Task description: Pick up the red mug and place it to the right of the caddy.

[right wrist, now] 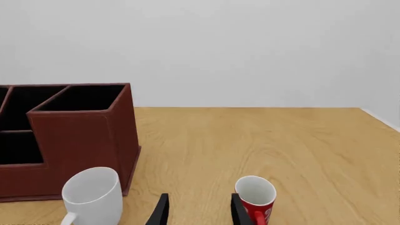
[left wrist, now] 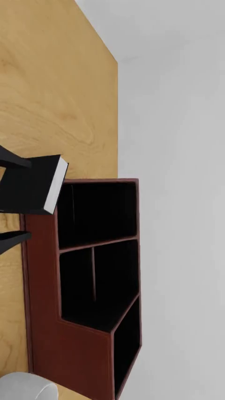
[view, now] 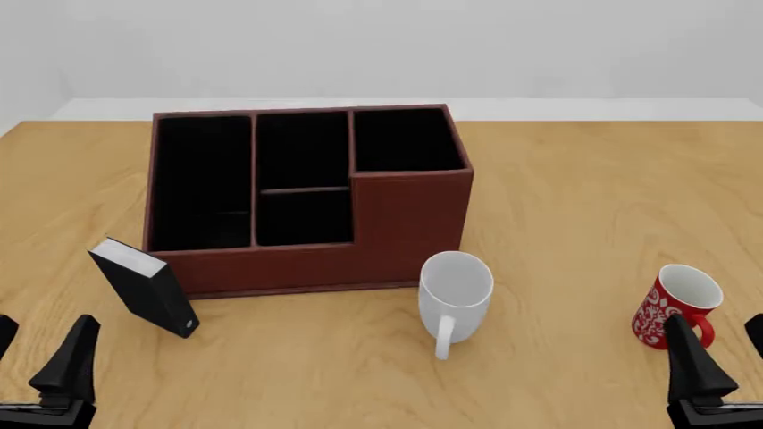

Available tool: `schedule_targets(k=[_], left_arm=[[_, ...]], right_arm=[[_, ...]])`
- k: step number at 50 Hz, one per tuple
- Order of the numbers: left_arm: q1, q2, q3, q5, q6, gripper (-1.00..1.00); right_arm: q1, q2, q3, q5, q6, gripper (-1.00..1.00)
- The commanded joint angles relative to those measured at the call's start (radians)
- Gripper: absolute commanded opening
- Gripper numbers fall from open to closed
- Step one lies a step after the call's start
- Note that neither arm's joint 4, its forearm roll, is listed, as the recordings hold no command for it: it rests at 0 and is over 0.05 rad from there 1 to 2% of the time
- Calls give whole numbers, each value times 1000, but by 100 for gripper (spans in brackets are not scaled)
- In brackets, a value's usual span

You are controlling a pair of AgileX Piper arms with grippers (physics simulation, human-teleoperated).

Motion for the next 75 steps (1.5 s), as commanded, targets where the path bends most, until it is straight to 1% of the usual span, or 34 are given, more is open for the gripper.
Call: schedule_targets(k=[1, 4, 7, 11, 13, 14, 15, 16, 17, 18, 19, 20, 21, 22, 24, 28, 29, 31, 32, 33, 35, 36, 39, 40, 41, 44, 45, 47, 48, 56, 58, 66, 67, 75], left_arm=[[0, 0, 0, 0, 0, 100], [0, 0, 0, 0, 0, 100], [0, 0, 0, 0, 0, 100], [0, 0, 0, 0, 0, 100], [0, 0, 0, 0, 0, 100], [0, 0, 0, 0, 0, 100], [0, 0, 0, 0, 0, 100], [0, 0, 0, 0, 0, 100], [0, 0, 0, 0, 0, 100], [0, 0, 0, 0, 0, 100], [0, 0, 0, 0, 0, 100], [0, 0, 0, 0, 0, 100], [0, 0, 0, 0, 0, 100], [0, 0, 0, 0, 0, 100], [0, 0, 0, 0, 0, 100], [0, 0, 0, 0, 0, 100], [0, 0, 0, 0, 0, 100], [0, 0, 0, 0, 0, 100], [0, 0, 0, 0, 0, 100], [0, 0, 0, 0, 0, 100], [0, 0, 0, 0, 0, 100], [0, 0, 0, 0, 0, 100], [0, 0, 0, 0, 0, 100], [0, 0, 0, 0, 0, 100], [0, 0, 0, 0, 0, 100], [0, 0, 0, 0, 0, 100], [0, 0, 0, 0, 0, 100], [0, 0, 0, 0, 0, 100], [0, 0, 0, 0, 0, 100], [0, 0, 0, 0, 0, 100], [0, 0, 0, 0, 0, 100], [0, 0, 0, 0, 0, 100], [0, 0, 0, 0, 0, 100], [0, 0, 0, 0, 0, 100]], right_arm=[[5, 9, -2, -6, -22, 100], [2, 5, -2, -1, -13, 100], [3, 10, -2, -6, -23, 100], [-2, 28, -10, -6, -47, 100], [-8, 74, -17, -15, -80, 100], [-2, 23, -35, 36, -68, 100], [7, 31, -51, 55, -78, 100], [2, 42, -63, 66, -76, 100], [6, 30, -82, 88, -55, 100], [-1, 34, -107, 113, -64, 100], [-9, 52, -115, 116, -79, 100], [-10, 36, -135, 140, -72, 100], [-16, 55, -155, 155, -62, 100], [-27, 71, -160, 158, -76, 100], [-22, 75, -174, 175, -61, 100], [-39, 106, -209, 209, -64, 100], [-37, 110, -220, 222, -52, 100], [-41, 113, -235, 246, -63, 100], [-39, 113, -240, 254, -57, 100], [-50, 126, -247, 266, -69, 100], [-46, 116, -259, 289, -52, 100], [-53, 124, -257, 291, -66, 100], [-62, 117, -274, 330, -70, 100], [-88, 95, -289, 409, -85, 100], [-99, 97, -289, 419, -99, 100], [-101, 86, -294, 446, -107, 100], [-100, 81, -298, 457, -101, 100], [-104, 89, -291, 460, -116, 100], [-106, 81, -295, 468, -106, 100], [-124, 92, -285, 478, -121, 100], [-135, 103, -271, 470, -142, 100], [-154, 107, -246, 473, -142, 100], [-229, 141, -169, 415, -173, 100], [-275, 210, -112, 310, -180, 100]])
